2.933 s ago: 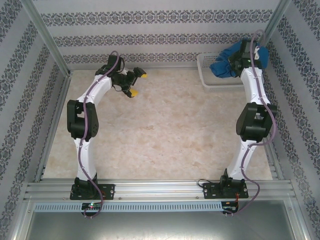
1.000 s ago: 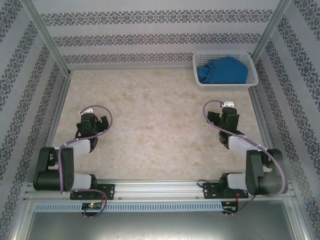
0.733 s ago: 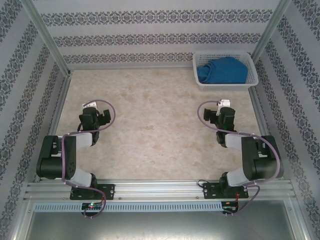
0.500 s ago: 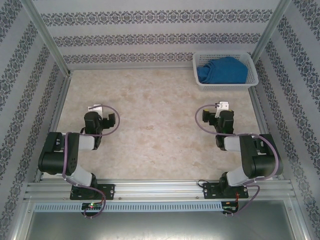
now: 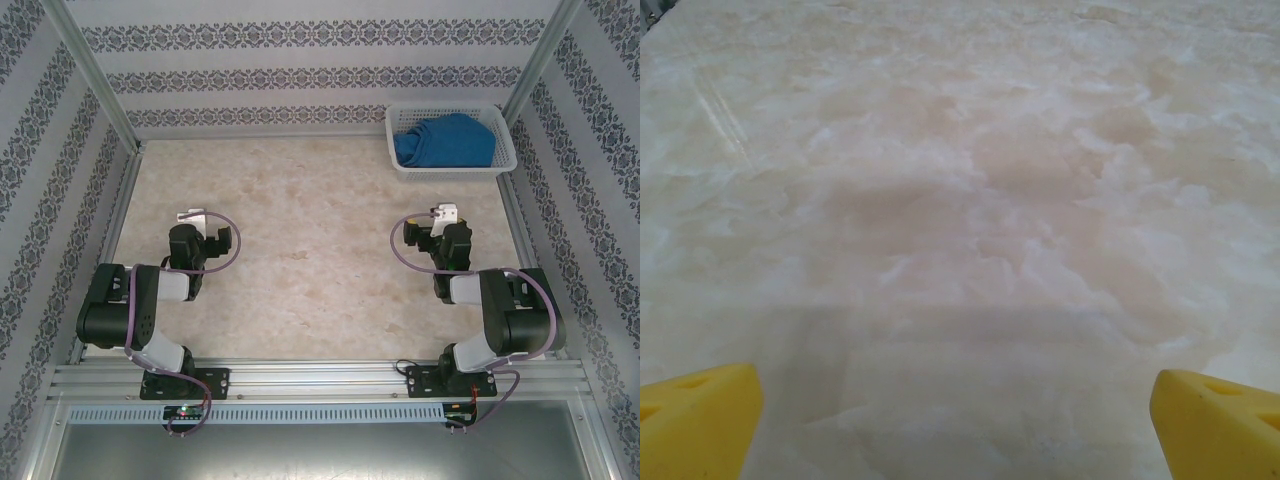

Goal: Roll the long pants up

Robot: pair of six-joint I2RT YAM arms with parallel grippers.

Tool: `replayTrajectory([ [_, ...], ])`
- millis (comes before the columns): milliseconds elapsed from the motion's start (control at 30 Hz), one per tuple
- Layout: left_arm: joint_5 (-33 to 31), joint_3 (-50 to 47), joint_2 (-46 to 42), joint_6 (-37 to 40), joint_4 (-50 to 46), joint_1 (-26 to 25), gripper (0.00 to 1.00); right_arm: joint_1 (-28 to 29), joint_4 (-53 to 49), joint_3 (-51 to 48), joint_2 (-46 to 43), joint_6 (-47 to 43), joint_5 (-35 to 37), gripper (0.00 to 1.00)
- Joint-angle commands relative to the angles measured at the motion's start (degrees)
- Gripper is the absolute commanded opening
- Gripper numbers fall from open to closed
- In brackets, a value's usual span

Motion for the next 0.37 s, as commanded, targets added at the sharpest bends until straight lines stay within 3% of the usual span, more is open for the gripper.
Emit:
replayTrajectory([
  [0, 0.58, 0.90, 0.20, 1.10, 2.62, -0.31, 1.00, -0.32, -0.43, 1.80, 0.22, 1.15, -1.11, 0.98],
  [333, 0.63, 0.89, 0.24, 1.10, 2.58, -0.34, 1.00, -0.33, -0.55, 1.81, 0.19, 1.15, -1.13, 0.98],
])
